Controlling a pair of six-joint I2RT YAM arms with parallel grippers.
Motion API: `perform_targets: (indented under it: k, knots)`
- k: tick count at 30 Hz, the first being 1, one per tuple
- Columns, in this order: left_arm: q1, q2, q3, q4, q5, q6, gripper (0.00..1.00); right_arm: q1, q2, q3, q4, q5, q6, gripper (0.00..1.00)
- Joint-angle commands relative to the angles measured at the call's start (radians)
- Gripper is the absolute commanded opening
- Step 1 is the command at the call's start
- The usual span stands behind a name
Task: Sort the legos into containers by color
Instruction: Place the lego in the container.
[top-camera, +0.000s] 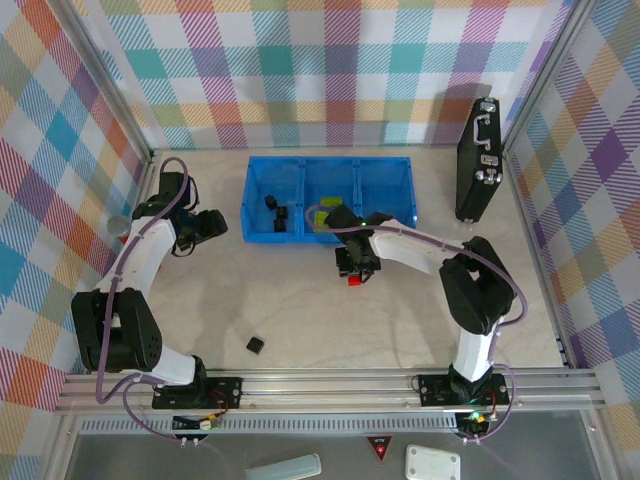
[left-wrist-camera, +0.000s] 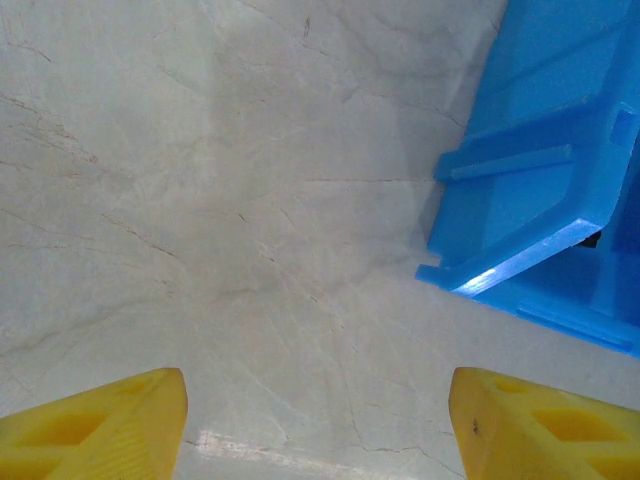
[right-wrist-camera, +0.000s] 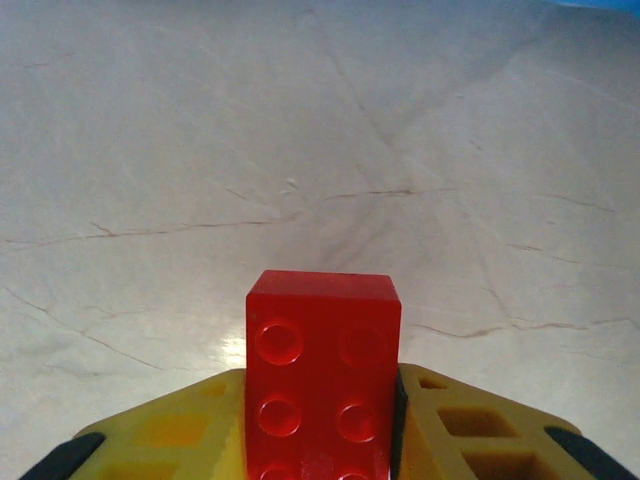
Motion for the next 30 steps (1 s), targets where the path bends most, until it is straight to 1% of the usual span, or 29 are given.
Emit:
perform_targets:
  k: [1, 9, 16, 22, 30]
  knots:
    - [0.014, 0.008, 0.018, -0.002, 0.010, 0.024, 0.69, -0.042, -0.066, -0.035, 0.031, -0.036, -0.067, 0.36]
    - [0.016, 0.014, 0.020, -0.005, 0.013, 0.035, 0.69, -0.153, -0.125, -0.061, 0.036, -0.060, -0.138, 0.36]
    - [0.021, 0.009, 0.019, -0.004, 0.011, 0.040, 0.69, -0.237, -0.117, -0.007, 0.032, -0.071, -0.199, 0.37]
    - [0.031, 0.003, 0.020, -0.004, 0.011, 0.042, 0.69, -0.304, -0.049, 0.098, 0.031, -0.092, -0.245, 0.37]
    - [0.041, -0.010, 0.017, 0.002, 0.008, 0.045, 0.68, -0.364, 0.112, 0.318, 0.013, -0.120, -0.289, 0.37]
